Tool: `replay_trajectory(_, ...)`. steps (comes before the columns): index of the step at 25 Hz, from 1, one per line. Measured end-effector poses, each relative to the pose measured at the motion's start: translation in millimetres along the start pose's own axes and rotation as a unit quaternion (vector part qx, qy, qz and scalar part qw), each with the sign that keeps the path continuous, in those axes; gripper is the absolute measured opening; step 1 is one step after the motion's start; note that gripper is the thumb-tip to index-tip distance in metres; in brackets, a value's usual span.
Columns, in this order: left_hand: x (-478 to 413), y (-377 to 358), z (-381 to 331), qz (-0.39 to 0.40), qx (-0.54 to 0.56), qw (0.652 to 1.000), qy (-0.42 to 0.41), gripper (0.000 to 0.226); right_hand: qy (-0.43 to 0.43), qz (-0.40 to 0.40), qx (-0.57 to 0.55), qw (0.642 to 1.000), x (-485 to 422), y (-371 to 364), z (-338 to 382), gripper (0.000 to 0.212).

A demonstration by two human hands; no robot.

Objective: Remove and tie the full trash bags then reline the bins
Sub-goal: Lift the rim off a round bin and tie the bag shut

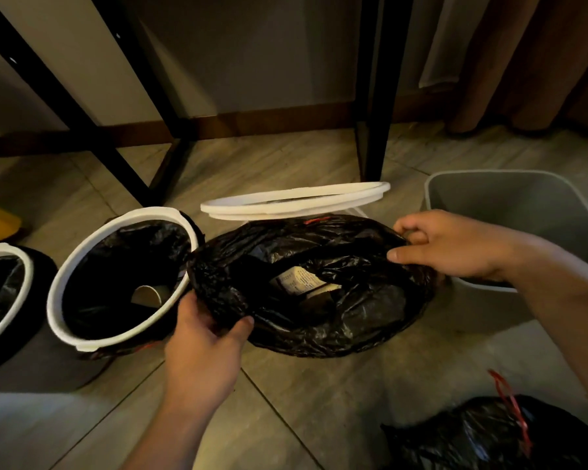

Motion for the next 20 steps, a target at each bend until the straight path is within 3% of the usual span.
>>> replay_trajectory(2, 11.6, -19.9, 7.4, 0.035, 0.096, 0.993, 0.058, 0.046, -0.016, 0.015, -0.017, 1.000, 4.1, -3.5, -1.9, 0.022)
replay_trajectory(5, 24.8, -44.0, 15.6, 0.092, 0.243, 0.954, 0.146, 0.026, -0.041, 0.049, 0.094, 0.994, 11.2, 1.2, -2.0, 0.031)
replay_trajectory(7, 26.4, -42.4, 18.2, 0.074, 0.308, 0.934, 0.165, 0.021, -0.069, 0.068, 0.147, 0.984, 14.0, 5.4, -3.9, 0.049)
replay_trajectory(10, 33.2, -42.1, 17.0, 0.063, 0.337, 0.924, 0.167, 0.016, 0.001, 0.000, 0.177, 0.984, 6.4, 0.1, 11.2, 0.078)
replay_trajectory(12, 41.3, -48.0, 12.0, 0.094, 0.305, 0.935, 0.155, 0.022, 0.088, -0.056, 0.212, 0.972, -4.0, -18.6, 29.3, 0.077)
replay_trajectory(14, 47.1, -51.1, 8.1, 0.116, 0.281, 0.943, 0.136, 0.030, 0.137, -0.114, 0.309, 0.934, -17.4, -36.3, 38.6, 0.076)
replay_trajectory(17, 52.2, -44.9, -5.9, 0.142, 0.292, 0.942, 0.082, 0.040, 0.165, -0.167, 0.400, 0.886, -30.7, -55.7, 47.4, 0.052)
replay_trajectory(20, 53.3, -36.8, -23.5, 0.172, 0.333, 0.927, 0.029, 0.042, 0.185, -0.165, 0.347, 0.904, -30.9, -60.7, 50.0, 0.023)
Point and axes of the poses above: each hand's wrist, its own x-axis away from the middle knuckle, its own y-axis out of the back of the hand, z = x × y, the point moved 7 cm from there along -x, towards the middle knuckle, and after that the axes turned 13 degrees about -x, right-handed, at the moved point
